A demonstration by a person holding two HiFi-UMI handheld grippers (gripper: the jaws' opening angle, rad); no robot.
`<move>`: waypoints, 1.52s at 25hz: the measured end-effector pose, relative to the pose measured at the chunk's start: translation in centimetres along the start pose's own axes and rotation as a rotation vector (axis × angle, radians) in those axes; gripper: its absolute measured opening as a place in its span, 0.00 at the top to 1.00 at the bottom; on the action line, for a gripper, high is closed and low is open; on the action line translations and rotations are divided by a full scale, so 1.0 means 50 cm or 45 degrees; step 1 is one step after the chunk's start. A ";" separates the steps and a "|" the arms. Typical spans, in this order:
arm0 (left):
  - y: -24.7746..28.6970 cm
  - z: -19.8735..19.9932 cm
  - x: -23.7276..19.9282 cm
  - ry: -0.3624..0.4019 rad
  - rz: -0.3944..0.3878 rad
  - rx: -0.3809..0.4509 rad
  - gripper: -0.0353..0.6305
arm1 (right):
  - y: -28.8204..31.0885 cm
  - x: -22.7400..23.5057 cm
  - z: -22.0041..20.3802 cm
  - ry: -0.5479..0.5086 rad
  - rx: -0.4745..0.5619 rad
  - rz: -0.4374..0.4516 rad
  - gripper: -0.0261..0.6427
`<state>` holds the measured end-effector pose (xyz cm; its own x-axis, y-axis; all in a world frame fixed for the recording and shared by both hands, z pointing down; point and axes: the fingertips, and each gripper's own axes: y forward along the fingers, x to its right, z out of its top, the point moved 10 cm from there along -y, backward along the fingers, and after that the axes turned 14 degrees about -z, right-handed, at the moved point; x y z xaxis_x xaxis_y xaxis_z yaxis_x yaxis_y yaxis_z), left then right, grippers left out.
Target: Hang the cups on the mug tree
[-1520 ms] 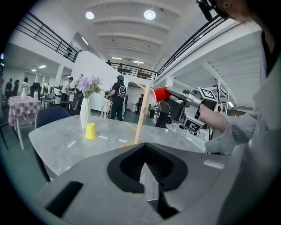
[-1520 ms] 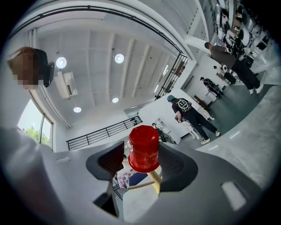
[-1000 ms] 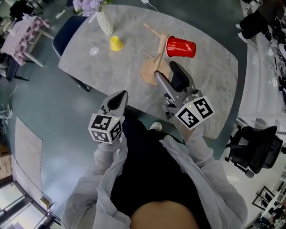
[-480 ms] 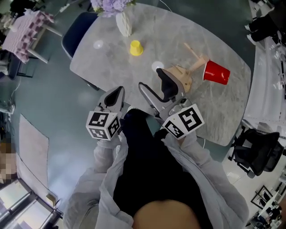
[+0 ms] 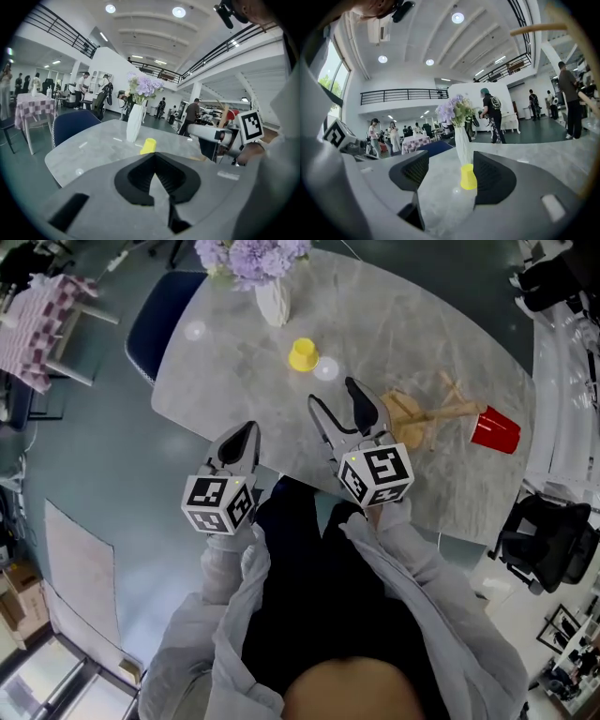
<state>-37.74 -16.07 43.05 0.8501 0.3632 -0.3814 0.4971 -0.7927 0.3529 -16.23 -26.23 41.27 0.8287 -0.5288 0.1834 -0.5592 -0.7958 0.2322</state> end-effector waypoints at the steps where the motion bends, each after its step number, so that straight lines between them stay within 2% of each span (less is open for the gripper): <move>1: 0.005 0.004 -0.012 -0.008 -0.014 0.001 0.94 | 0.016 0.001 -0.011 -0.014 -0.019 -0.025 0.53; 10: 0.023 0.033 -0.112 0.013 -0.119 -0.070 0.94 | 0.178 0.008 -0.101 -0.094 -0.140 -0.242 0.53; 21: -0.024 0.011 -0.201 -0.063 -0.051 -0.115 0.94 | 0.319 0.011 -0.147 -0.187 -0.207 -0.290 0.53; 25: -0.035 0.018 -0.223 -0.075 -0.037 -0.098 0.94 | 0.336 0.007 -0.152 -0.223 -0.220 -0.285 0.62; 30: -0.020 0.027 -0.227 -0.057 -0.079 -0.104 0.94 | 0.317 0.006 -0.138 -0.232 -0.214 -0.292 0.62; 34: -0.006 0.048 -0.222 -0.023 -0.139 -0.099 0.94 | 0.287 -0.008 -0.095 -0.267 -0.164 -0.274 0.62; 38: 0.010 0.065 -0.207 0.019 -0.212 -0.099 0.94 | 0.232 -0.017 -0.051 -0.281 -0.119 -0.304 0.62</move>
<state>-46.86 -21.81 44.41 0.7571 0.4938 -0.4279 0.6426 -0.6811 0.3509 -23.46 -34.25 46.25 0.9158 -0.3899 -0.0959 -0.3398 -0.8799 0.3322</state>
